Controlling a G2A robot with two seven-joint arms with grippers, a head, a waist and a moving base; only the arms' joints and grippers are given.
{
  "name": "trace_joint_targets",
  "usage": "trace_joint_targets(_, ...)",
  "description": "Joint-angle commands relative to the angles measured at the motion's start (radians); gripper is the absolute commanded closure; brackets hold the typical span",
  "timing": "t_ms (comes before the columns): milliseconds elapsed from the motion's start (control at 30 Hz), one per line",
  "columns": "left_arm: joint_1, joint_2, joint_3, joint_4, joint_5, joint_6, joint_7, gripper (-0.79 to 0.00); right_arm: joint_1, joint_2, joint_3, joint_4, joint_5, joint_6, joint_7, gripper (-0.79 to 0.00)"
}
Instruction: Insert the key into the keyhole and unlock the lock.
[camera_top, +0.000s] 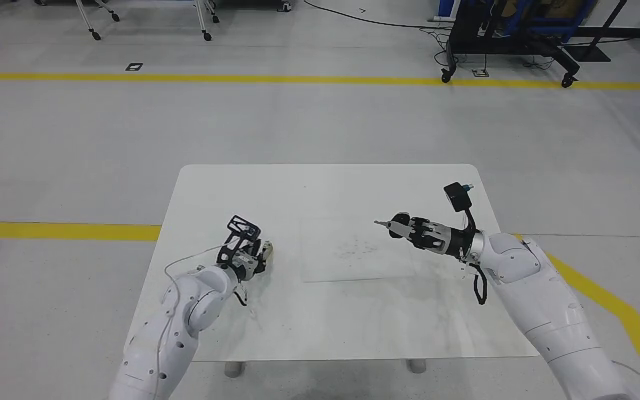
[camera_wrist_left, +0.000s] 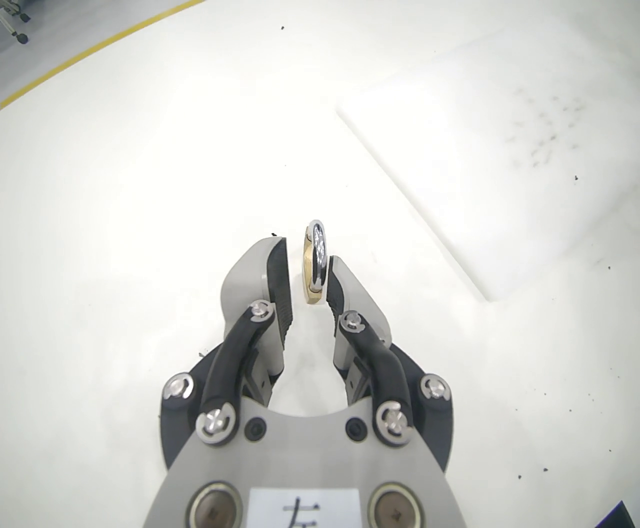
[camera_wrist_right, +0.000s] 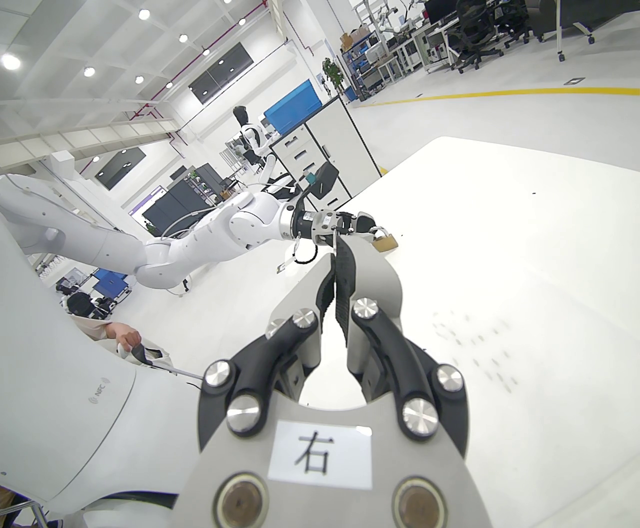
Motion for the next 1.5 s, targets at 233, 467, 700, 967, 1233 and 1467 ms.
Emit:
trace_joint_targets(233, -0.010, -0.001, 0.000, 0.009, 0.005, 0.002, 0.002, -0.179, 0.000, 0.000, 0.000, 0.000, 0.000, 0.000, 0.000, 0.000)
trace_joint_targets(467, -0.030, -0.003, 0.006, 0.035, 0.007, 0.008, 0.001, 0.000, 0.000, 0.000, 0.000, 0.000, 0.000, 0.000, 0.000, 0.000)
trace_joint_targets(700, -0.049, -0.006, 0.010, 0.067, 0.008, 0.007, 0.018, 0.000, 0.000, 0.000, 0.000, 0.000, 0.000, 0.000, 0.000, 0.000)
trace_joint_targets(967, -0.052, -0.006, 0.004, 0.073, 0.003, -0.034, 0.100, 0.000, 0.000, 0.000, 0.000, 0.000, 0.000, 0.000, 0.000, 0.000)
trace_joint_targets(1233, -0.050, -0.006, -0.001, 0.072, -0.007, -0.043, 0.132, 0.000, 0.000, 0.000, 0.000, 0.000, 0.000, 0.000, 0.000, 0.000)
trace_joint_targets(1467, -0.064, -0.014, 0.013, 0.095, -0.098, -0.065, 0.119, 0.000, 0.000, 0.000, 0.000, 0.000, 0.000, 0.000, 0.000, 0.000)
